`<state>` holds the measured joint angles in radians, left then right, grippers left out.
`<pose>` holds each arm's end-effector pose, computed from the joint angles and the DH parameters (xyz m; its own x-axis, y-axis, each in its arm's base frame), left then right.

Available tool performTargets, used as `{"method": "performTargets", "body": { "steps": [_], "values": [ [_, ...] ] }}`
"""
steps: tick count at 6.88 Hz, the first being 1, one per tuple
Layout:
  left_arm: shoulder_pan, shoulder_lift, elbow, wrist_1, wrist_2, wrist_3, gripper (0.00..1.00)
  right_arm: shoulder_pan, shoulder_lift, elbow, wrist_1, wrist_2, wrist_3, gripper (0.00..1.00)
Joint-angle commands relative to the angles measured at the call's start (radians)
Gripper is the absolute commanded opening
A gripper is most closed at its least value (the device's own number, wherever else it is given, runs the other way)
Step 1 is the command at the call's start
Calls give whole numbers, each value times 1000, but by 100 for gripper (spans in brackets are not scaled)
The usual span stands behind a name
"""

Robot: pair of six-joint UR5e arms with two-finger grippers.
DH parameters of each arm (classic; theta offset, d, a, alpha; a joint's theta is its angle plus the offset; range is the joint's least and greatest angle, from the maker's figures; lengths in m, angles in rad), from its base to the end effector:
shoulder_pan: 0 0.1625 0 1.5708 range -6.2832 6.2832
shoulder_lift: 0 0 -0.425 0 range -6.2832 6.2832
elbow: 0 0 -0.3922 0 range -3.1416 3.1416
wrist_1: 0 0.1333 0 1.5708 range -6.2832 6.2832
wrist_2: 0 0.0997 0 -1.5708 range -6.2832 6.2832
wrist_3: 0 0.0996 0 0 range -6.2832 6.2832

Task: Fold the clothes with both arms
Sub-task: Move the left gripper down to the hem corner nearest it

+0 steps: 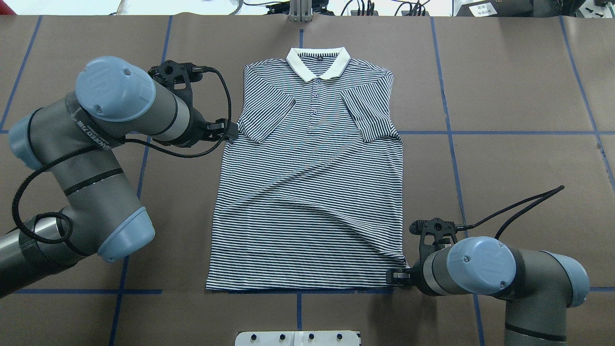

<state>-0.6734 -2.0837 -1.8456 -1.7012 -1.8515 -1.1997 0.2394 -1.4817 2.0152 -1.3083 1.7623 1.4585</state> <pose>0.4202 -0.4704 0.2338 0.5974 -0.0308 -0.8014 0.2259 0.9652 0.1313 -0.4733 -0.2332 0.3835 0.6866 0.0543 0.7250 -0.0239 0.9983 -0.0522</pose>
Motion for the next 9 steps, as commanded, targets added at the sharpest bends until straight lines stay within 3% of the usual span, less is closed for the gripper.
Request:
{"method": "performTargets", "body": {
  "steps": [1, 5, 6, 7, 9],
  "values": [
    [0, 1, -4, 2, 0, 0, 100, 0, 0, 3, 0, 19, -1, 1],
    [0, -1, -3, 2, 0, 0, 100, 3, -2, 20, -5, 5, 5, 0],
    [3, -1, -7, 5, -3, -14, 100, 3, 1, 34, -2, 0, 76, 0],
    [8, 22, -26, 5, -61, -91, 100, 1, 1, 57, -2, 2, 89, 0],
    [162, 124, -137, 5, -19, -340, 100, 0, 0, 94, 3, 3, 89, 0]
  ]
}}
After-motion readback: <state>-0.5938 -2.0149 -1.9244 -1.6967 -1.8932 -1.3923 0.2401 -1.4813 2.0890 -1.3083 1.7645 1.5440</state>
